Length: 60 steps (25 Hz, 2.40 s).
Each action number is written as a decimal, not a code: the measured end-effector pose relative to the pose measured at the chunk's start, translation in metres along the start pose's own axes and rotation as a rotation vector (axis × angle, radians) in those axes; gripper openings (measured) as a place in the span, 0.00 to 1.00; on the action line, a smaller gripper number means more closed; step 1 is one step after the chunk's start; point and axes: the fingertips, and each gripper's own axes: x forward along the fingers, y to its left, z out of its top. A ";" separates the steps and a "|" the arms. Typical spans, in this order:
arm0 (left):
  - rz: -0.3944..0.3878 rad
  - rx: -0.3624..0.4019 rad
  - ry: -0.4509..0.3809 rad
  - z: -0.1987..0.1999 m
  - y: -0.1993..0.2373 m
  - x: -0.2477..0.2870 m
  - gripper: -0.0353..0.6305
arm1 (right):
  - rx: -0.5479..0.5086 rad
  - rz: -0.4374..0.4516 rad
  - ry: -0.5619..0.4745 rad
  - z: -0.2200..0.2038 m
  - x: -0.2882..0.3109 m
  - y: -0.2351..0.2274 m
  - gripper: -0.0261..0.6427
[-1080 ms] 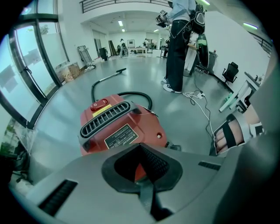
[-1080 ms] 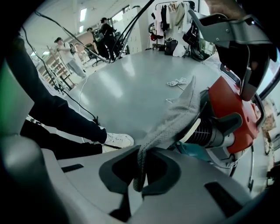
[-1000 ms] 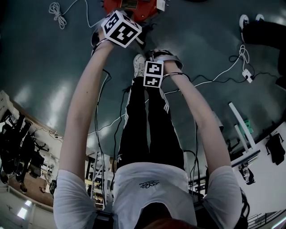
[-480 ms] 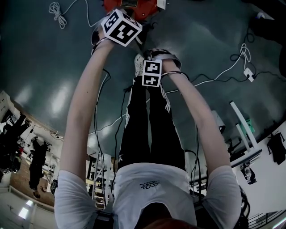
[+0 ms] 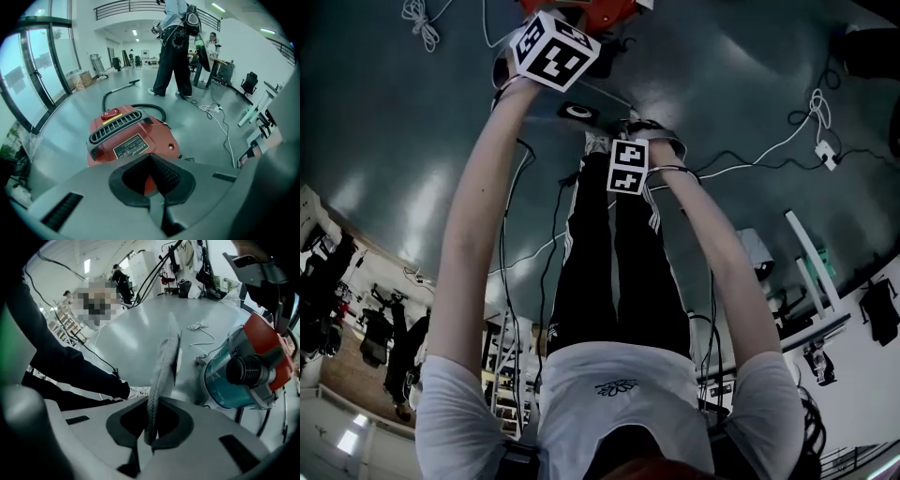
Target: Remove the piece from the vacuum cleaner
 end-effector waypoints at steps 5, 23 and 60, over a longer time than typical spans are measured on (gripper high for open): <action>0.007 -0.013 0.019 -0.002 0.000 -0.002 0.06 | -0.001 -0.031 0.001 0.006 -0.010 -0.016 0.07; 0.218 -0.471 -0.303 0.018 -0.038 -0.162 0.06 | 0.143 -0.239 -0.052 0.002 -0.183 -0.048 0.07; 0.593 -0.260 -1.279 0.256 -0.039 -0.634 0.06 | 0.607 -1.045 -1.299 0.106 -0.769 -0.077 0.07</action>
